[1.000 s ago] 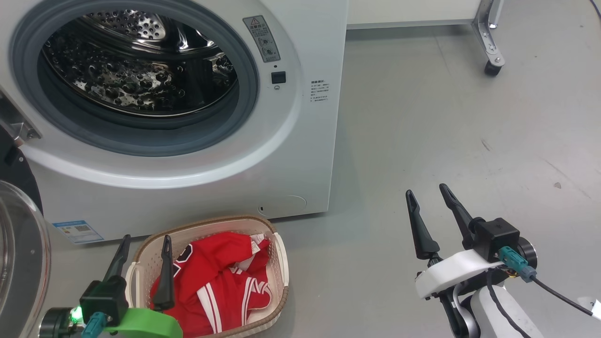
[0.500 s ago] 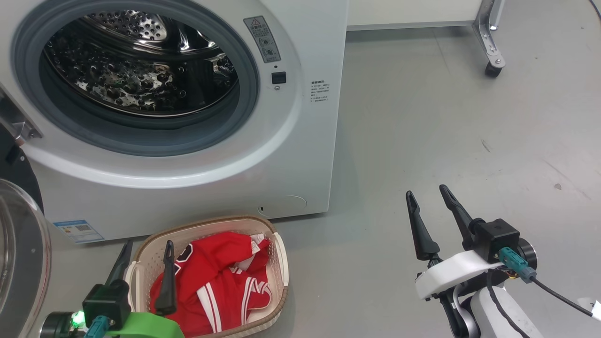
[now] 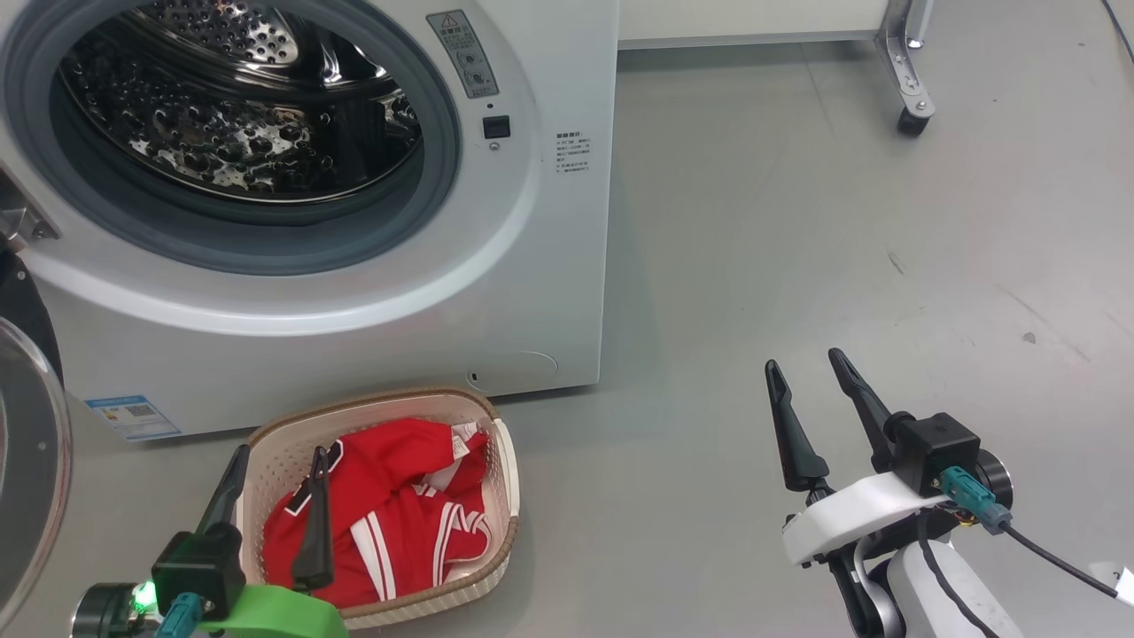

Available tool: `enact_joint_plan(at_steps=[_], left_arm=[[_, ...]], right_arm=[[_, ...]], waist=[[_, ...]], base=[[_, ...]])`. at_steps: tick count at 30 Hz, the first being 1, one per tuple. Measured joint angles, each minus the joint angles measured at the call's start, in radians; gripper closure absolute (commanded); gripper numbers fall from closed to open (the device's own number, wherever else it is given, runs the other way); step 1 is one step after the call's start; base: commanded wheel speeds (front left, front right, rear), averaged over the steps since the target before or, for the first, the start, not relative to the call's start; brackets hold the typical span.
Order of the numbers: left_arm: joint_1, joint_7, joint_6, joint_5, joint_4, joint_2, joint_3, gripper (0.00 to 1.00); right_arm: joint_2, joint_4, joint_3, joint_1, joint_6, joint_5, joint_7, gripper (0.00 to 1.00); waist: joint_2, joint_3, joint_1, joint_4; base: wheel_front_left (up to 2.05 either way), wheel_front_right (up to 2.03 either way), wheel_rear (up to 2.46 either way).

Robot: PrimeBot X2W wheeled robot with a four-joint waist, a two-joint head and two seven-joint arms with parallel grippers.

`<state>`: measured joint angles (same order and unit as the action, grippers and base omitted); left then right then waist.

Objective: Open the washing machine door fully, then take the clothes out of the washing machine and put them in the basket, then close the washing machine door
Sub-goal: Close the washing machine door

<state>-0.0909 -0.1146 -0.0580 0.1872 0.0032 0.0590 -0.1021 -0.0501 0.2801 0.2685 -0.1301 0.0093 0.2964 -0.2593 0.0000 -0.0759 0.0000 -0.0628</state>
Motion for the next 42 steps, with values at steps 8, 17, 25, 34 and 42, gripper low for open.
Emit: enact_joint_plan(at_steps=[8, 17, 25, 34, 42], left_arm=[[-0.002, 0.012, -0.007, -0.003, -0.017, 0.0, -0.012, 0.0], [-0.002, 0.022, -0.006, -0.003, -0.038, 0.004, -0.022, 0.0], [-0.002, 0.03, -0.006, -0.003, -0.047, 0.006, -0.026, 0.0], [-0.002, 0.032, -0.006, -0.007, -0.053, 0.008, -0.027, 0.0], [-0.002, 0.034, -0.006, -0.007, -0.056, 0.011, -0.028, 0.0]], right_arm=[[0.0, -0.003, -0.001, 0.0, 0.0, 0.0, 0.0, 0.0], [0.0, -0.007, -0.001, 0.0, 0.0, 0.0, 0.0, 0.0], [0.0, -0.01, -0.004, -0.001, 0.0, 0.0, 0.0, 0.0], [0.0, -0.011, -0.005, -0.002, 0.0, 0.0, 0.0, 0.0], [0.0, -0.012, -0.006, -0.004, -0.002, 0.0, 0.0, 0.0]], waist=[[0.0, -0.004, 0.0, 0.004], [0.0, -0.015, 0.0, 0.005], [0.0, -0.027, 0.0, 0.007], [0.0, -0.037, 0.0, 0.01], [0.0, -0.039, 0.0, 0.013]], base=[[-1.05, 1.31, -0.26], [-1.04, 1.05, 0.0], [-0.71, 0.71, 0.0], [-0.38, 0.38, 0.0], [-0.05, 0.05, 0.0]])
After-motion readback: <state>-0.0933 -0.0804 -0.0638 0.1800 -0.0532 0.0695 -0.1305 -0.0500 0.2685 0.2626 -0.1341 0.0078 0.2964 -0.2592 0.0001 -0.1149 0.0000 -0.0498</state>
